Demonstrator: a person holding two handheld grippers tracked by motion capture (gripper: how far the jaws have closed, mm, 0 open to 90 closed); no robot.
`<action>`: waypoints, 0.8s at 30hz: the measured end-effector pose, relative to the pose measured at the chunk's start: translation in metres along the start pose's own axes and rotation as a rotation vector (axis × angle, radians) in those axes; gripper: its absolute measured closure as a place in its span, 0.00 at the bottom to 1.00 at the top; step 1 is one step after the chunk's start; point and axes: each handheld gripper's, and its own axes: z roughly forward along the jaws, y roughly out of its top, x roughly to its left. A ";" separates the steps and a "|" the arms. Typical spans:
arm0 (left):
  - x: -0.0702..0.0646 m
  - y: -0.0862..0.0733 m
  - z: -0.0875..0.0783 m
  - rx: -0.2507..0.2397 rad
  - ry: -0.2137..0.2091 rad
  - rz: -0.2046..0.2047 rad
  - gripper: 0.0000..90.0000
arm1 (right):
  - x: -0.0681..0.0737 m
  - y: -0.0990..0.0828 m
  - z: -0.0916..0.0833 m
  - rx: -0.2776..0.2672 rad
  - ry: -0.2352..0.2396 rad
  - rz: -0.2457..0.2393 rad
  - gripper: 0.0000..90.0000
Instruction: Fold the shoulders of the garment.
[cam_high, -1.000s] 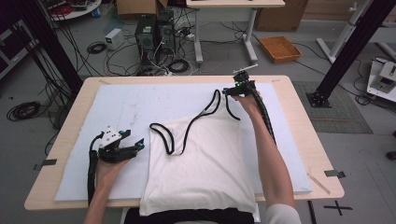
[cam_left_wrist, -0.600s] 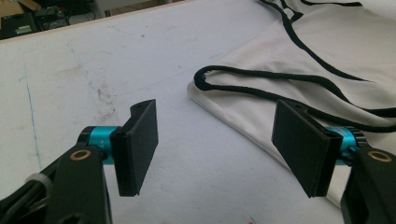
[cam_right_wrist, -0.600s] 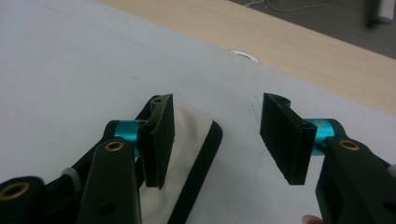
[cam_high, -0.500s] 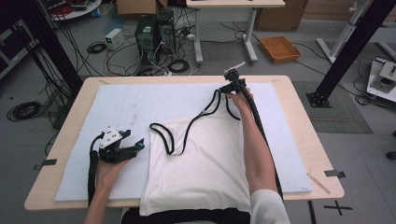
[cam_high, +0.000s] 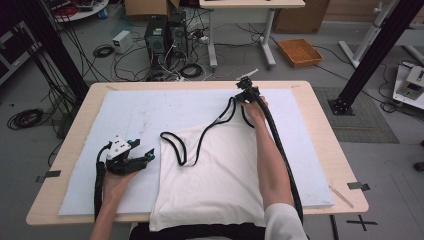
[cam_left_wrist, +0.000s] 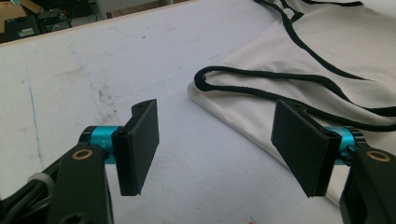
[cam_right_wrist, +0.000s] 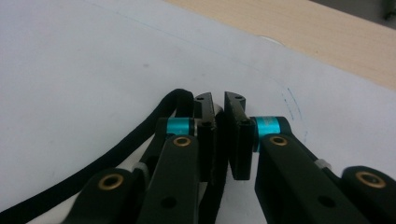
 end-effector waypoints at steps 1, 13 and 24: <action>0.000 0.000 0.000 0.002 0.000 0.002 0.36 | 0.001 0.000 -0.002 -0.005 0.002 -0.009 0.95; 0.000 0.000 0.000 0.005 0.001 0.005 0.36 | 0.015 -0.011 -0.048 -0.109 0.104 -0.086 0.95; 0.000 0.000 0.000 -0.001 0.002 -0.002 0.37 | 0.061 -0.068 -0.123 -0.251 0.218 -0.137 0.95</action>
